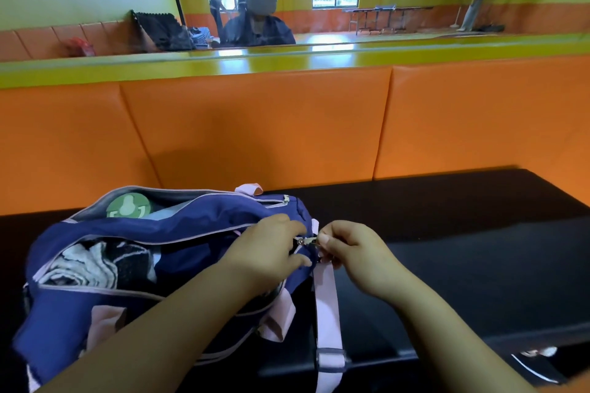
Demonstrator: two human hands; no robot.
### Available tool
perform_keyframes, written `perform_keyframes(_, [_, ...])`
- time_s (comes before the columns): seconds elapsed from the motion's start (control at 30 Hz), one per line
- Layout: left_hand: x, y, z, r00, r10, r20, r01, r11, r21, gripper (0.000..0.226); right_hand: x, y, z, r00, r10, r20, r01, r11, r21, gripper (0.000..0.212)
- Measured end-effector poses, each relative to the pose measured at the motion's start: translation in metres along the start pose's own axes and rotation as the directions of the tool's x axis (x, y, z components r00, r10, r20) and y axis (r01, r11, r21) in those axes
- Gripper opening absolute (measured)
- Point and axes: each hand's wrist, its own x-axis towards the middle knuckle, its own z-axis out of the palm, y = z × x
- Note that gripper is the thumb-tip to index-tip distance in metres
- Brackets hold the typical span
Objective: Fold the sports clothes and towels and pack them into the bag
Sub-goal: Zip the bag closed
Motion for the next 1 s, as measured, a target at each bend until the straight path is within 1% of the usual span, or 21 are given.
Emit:
perform_keyframes(0.1, [0.008, 0.005, 0.000, 1.000, 0.015, -0.010, -0.014, 0.999, 0.035, 0.015, 0.000, 0.007, -0.002, 1.000, -0.018, 0.021, 0.019, 1.000, -0.013, 0.026])
perform_keyframes(0.17, [0.010, 0.008, 0.001, 0.999, 0.039, -0.017, -0.038, 0.998, 0.056, 0.013, 0.000, 0.013, -0.005, 0.999, -0.021, 0.039, 0.021, 1.000, -0.003, 0.021])
perform_keyframes(0.27, [0.008, 0.006, 0.002, 0.999, 0.030, -0.045, -0.027, 0.999, 0.046, 0.012, 0.001, 0.022, -0.010, 0.999, -0.022, 0.030, 0.020, 0.996, 0.083, 0.015])
perform_keyframes(0.3, [0.006, 0.005, 0.003, 0.998, 0.025, -0.060, -0.024, 0.999, 0.031, 0.014, 0.002, 0.024, -0.011, 1.000, -0.027, 0.005, 0.027, 0.998, 0.058, 0.017])
perform_keyframes(0.37, [0.002, 0.003, 0.003, 0.997, 0.006, -0.074, -0.007, 1.000, -0.021, 0.017, 0.006, 0.028, -0.010, 0.995, -0.084, -0.050, 0.075, 0.986, -0.152, 0.023])
perform_keyframes(0.4, [0.000, 0.003, 0.003, 0.997, -0.007, -0.080, 0.002, 0.999, -0.054, 0.015, 0.008, 0.028, -0.007, 0.990, -0.131, -0.052, 0.114, 0.959, -0.258, 0.029])
perform_keyframes(0.47, [-0.003, 0.004, 0.002, 0.995, -0.023, -0.097, 0.013, 0.995, -0.098, 0.011, 0.013, 0.028, 0.002, 0.978, -0.207, -0.023, 0.185, 0.914, -0.361, 0.039])
perform_keyframes(0.53, [-0.006, 0.006, 0.001, 0.992, -0.037, -0.118, 0.020, 0.990, -0.139, 0.013, 0.017, 0.028, 0.013, 0.967, -0.256, -0.013, 0.226, 0.875, -0.427, 0.038])
perform_keyframes(0.6, [-0.008, 0.006, -0.001, 0.989, -0.053, -0.141, 0.029, 0.986, -0.165, 0.014, 0.018, 0.029, 0.020, 0.950, -0.310, -0.035, 0.248, 0.821, -0.514, 0.030])
perform_keyframes(0.67, [-0.010, 0.007, -0.003, 0.988, -0.071, -0.134, 0.051, 0.988, -0.146, 0.016, 0.018, 0.031, 0.024, 0.936, -0.348, -0.060, 0.256, 0.786, -0.562, 0.024])
perform_keyframes(0.73, [-0.014, 0.003, -0.007, 0.987, -0.103, -0.119, 0.088, 0.988, -0.127, 0.016, 0.016, 0.033, 0.024, 0.930, -0.357, -0.084, 0.248, 0.781, -0.573, 0.021])
perform_keyframes(0.83, [-0.023, -0.008, -0.012, 0.982, -0.142, -0.128, 0.123, 0.981, -0.149, 0.016, 0.012, 0.035, 0.024, 0.927, -0.359, -0.106, 0.236, 0.782, -0.577, 0.017])
perform_keyframes(0.93, [-0.036, -0.022, -0.013, 0.980, -0.159, -0.123, 0.139, 0.978, -0.155, 0.015, 0.006, 0.038, 0.025, 0.935, -0.334, -0.120, 0.203, 0.781, -0.590, 0.014])
perform_keyframes(1.0, [-0.047, -0.036, -0.017, 0.973, -0.193, -0.127, 0.171, 0.971, -0.165, 0.016, 0.003, 0.041, 0.024, 0.950, -0.278, -0.143, 0.136, 0.778, -0.614, 0.015])
